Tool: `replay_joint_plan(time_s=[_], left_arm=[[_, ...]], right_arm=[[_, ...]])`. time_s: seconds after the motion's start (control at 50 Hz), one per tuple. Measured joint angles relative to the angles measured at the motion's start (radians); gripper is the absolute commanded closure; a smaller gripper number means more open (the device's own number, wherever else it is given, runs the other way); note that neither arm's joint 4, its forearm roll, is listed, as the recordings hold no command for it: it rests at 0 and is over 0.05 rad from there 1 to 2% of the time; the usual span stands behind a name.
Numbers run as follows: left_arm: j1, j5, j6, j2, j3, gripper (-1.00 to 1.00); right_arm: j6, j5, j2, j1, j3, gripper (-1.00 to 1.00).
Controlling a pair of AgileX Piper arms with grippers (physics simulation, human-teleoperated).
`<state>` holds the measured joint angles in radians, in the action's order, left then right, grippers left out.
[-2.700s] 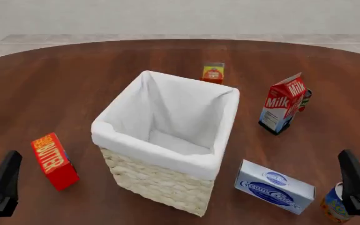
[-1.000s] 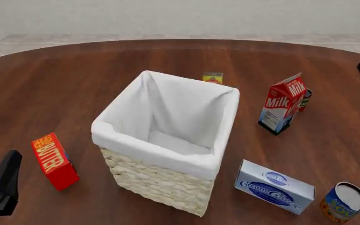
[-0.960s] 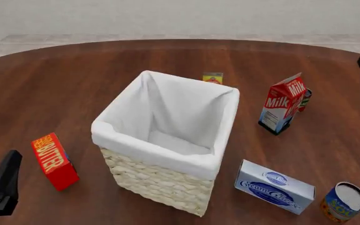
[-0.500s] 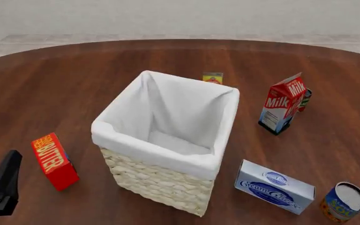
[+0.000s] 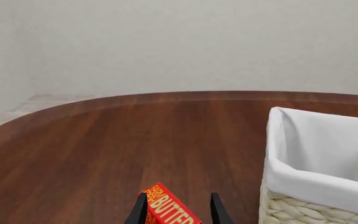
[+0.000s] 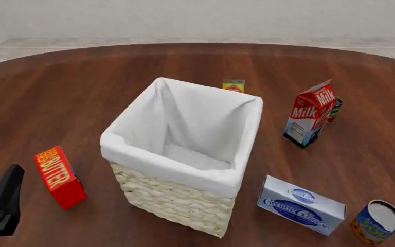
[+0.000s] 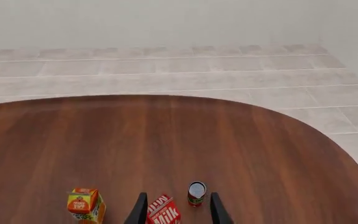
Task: Pick up the tomato sauce, and put it in the basket.
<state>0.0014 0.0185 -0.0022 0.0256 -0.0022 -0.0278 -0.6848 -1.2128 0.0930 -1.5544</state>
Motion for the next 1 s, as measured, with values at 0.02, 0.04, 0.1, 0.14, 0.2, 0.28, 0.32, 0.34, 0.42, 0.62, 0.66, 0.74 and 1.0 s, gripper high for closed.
replay_joint_plan(time_s=[0.02,0.04,0.1,0.14,0.2,0.28,0.32,0.34,0.42,0.62,0.66,0.74,1.0], left_arm=[[0.000,0.000,0.000,0.001,0.000,-1.00],[0.000,0.001,0.000,0.001,0.000,-1.00],[0.000,0.002,0.000,0.002,-0.001,-1.00],[0.000,0.002,0.000,0.003,-0.001,-1.00],[0.000,0.003,0.000,0.004,-0.001,-1.00],[0.000,0.003,0.000,0.004,-0.001,-1.00],[0.000,0.004,0.000,0.005,-0.001,-1.00],[0.000,0.004,0.000,0.005,-0.001,-1.00],[0.000,0.004,0.000,0.005,-0.001,-1.00],[0.000,0.004,0.000,0.005,-0.001,-1.00],[0.000,0.004,0.000,0.005,-0.001,-1.00],[0.000,0.004,0.000,0.006,-0.001,-1.00],[0.000,0.004,0.000,0.006,-0.001,-1.00]], right_arm=[[0.002,-0.015,-0.017,0.003,-0.019,-1.00],[0.005,-0.030,-0.034,0.005,-0.039,-1.00],[0.011,-0.077,-0.084,0.014,-0.103,-1.00],[0.018,-0.109,-0.118,0.022,-0.149,-1.00],[0.025,-0.163,-0.172,0.033,-0.225,-1.00],[0.034,-0.230,-0.239,0.047,-0.326,-1.00],[0.040,-0.265,-0.273,0.051,-0.380,-1.00],[0.042,-0.284,-0.290,0.053,-0.407,-1.00],[0.045,-0.351,-0.355,0.063,-0.509,-1.00],[0.035,-0.465,-0.478,0.074,-0.689,-1.00],[0.036,-0.478,-0.499,0.079,-0.717,-1.00],[0.043,-0.498,-0.537,0.090,-0.766,-1.00],[0.066,-0.526,-0.633,0.112,-0.846,-1.00]])
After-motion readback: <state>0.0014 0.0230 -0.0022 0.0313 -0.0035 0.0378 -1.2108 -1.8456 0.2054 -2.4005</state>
